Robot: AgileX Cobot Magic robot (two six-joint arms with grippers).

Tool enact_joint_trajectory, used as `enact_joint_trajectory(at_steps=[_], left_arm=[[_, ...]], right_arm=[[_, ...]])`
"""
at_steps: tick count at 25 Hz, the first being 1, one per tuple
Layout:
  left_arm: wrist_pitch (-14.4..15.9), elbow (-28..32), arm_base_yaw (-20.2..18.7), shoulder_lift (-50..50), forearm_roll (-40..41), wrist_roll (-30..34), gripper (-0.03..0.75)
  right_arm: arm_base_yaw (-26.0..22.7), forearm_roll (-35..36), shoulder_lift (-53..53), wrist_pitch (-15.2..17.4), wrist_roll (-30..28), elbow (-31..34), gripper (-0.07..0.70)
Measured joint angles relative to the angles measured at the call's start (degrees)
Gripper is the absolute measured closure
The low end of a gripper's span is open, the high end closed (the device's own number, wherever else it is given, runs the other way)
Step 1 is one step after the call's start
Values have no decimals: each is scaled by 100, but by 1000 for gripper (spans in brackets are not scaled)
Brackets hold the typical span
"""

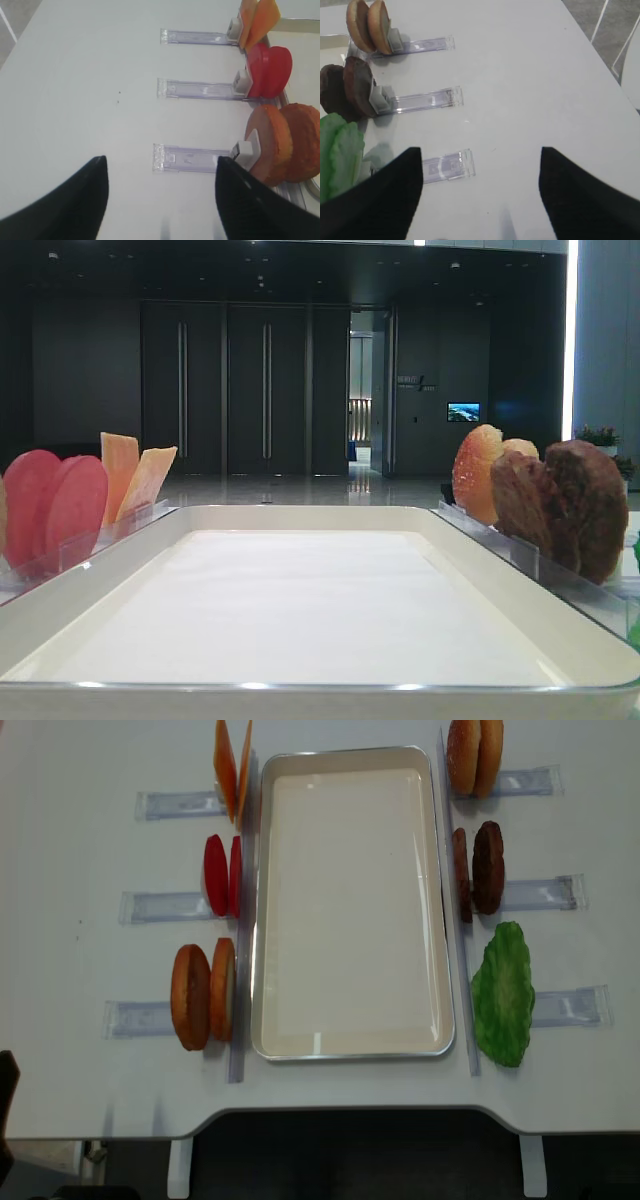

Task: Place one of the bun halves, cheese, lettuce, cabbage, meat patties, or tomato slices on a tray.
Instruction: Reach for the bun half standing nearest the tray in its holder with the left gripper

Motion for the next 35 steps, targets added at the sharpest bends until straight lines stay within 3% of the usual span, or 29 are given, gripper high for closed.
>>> enact_joint_trajectory(at_steps=[14, 21, 35], left_arm=[[0, 0, 0, 7, 0, 107, 202], [31, -40, 0, 544, 0, 108, 202], [443, -1427, 0, 2998, -5, 108, 202]], right_arm=[[0, 0, 0, 0, 0, 0, 160], [0, 0, 0, 0, 0, 0, 160], [0, 0, 0, 0, 0, 0, 160]])
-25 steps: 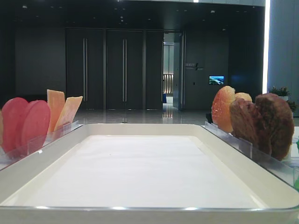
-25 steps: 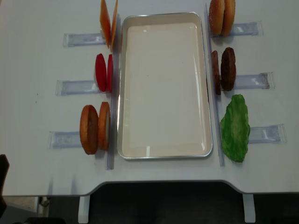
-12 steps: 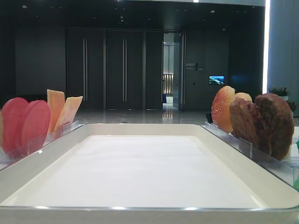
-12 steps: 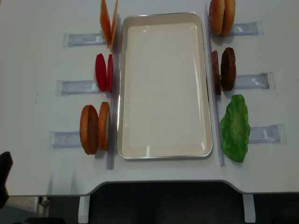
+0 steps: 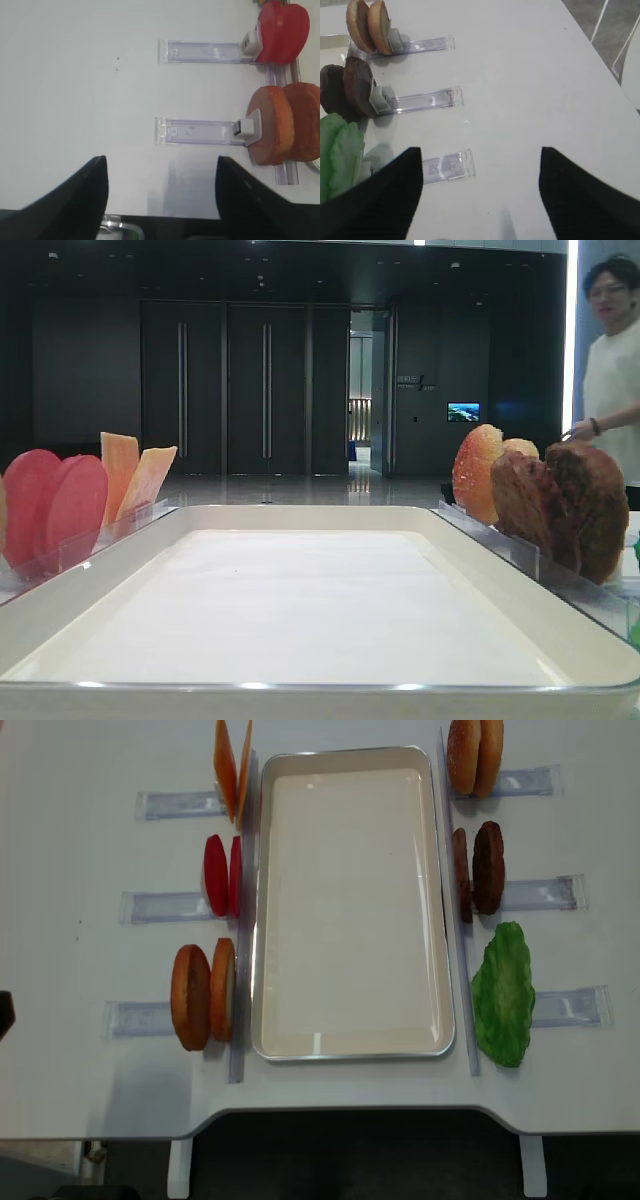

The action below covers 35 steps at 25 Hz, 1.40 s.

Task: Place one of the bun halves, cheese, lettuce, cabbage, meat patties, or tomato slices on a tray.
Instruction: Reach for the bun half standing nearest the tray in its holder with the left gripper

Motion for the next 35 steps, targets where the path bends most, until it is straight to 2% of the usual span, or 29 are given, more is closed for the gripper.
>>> enact_joint_trajectory(at_steps=[6, 19, 31, 35], left_arm=[[291, -599, 0, 1132, 0, 0, 202], [285, -1260, 0, 3171, 19, 0, 202], [281, -1284, 0, 3665, 66, -43, 219], [281, -1284, -275, 3646, 151, -299, 255]], right_arm=[[0, 0, 0, 0, 0, 0, 160], [0, 0, 0, 0, 0, 0, 160], [0, 0, 0, 0, 0, 0, 160], [0, 0, 0, 0, 0, 0, 160]])
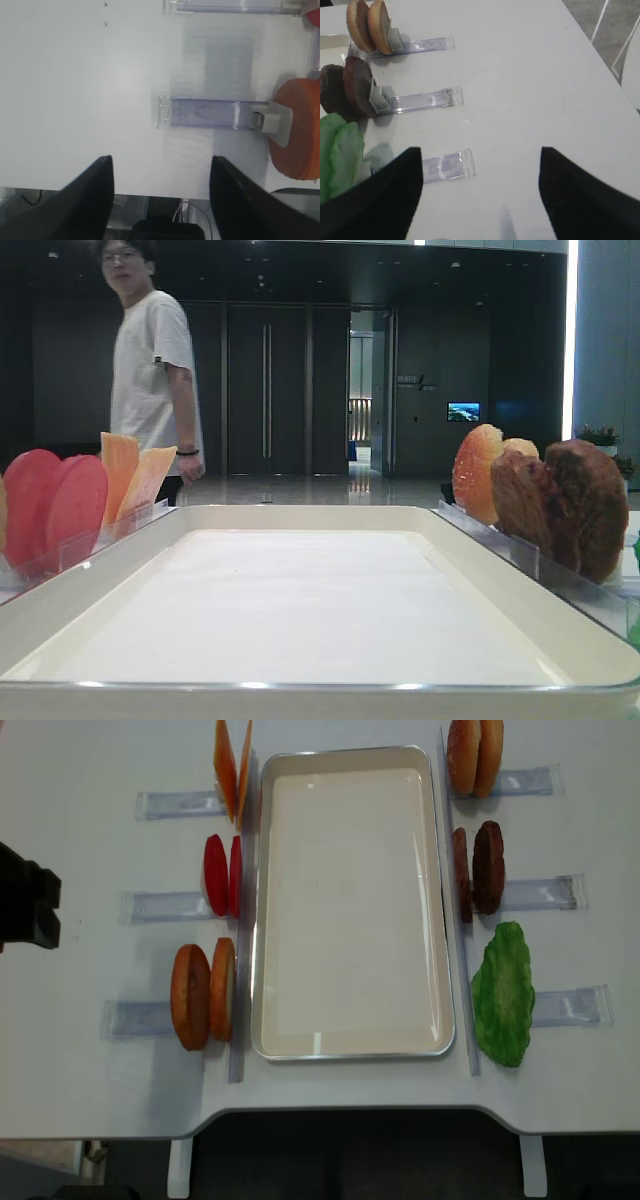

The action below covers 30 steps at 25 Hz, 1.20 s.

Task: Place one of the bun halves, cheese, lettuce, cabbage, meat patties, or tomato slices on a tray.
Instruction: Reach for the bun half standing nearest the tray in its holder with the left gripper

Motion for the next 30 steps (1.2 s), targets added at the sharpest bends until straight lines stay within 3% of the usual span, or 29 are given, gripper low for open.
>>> enact_joint_trajectory(at_steps=[14, 18, 22, 30], left_arm=[[-67, 0, -2316, -17, 132, -1887, 261], [-308, 0, -2916, -17, 188, -2445, 261], [-434, 0, -3403, 134, 306, -2944, 261], [-615, 0, -3688, 622, 389, -3265, 261]], right_arm=[[0, 0, 0, 0, 0, 0, 160], [0, 0, 0, 0, 0, 0, 160], [0, 0, 0, 0, 0, 0, 160], [0, 0, 0, 0, 0, 0, 160]])
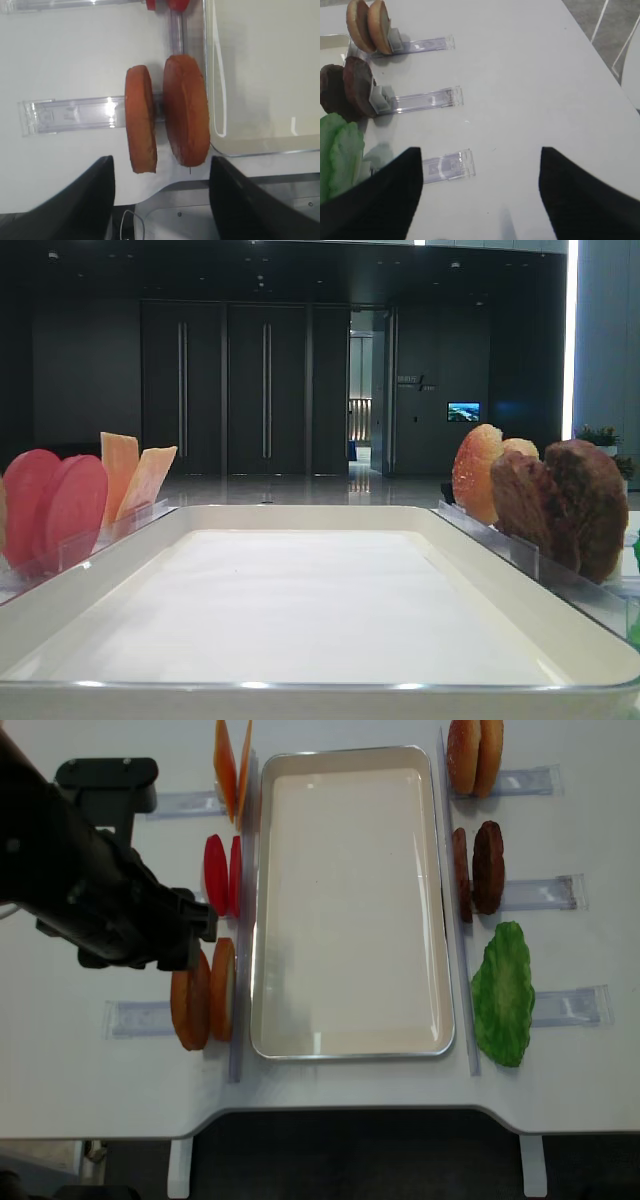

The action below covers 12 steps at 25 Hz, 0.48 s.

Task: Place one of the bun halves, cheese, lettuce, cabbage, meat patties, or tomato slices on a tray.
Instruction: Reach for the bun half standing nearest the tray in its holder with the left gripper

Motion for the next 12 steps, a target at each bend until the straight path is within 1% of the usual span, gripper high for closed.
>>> enact_joint_trajectory(at_steps=[7, 9, 12], left_arm=[[-418, 0, -42, 385, -24, -151, 261], [-491, 0, -133, 501, -24, -197, 261], [-686, 0, -277, 689, -24, -313, 261]], right_arm=[[0, 0, 0, 0, 0, 0, 160], [0, 0, 0, 0, 0, 0, 160], [0, 0, 0, 0, 0, 0, 160]])
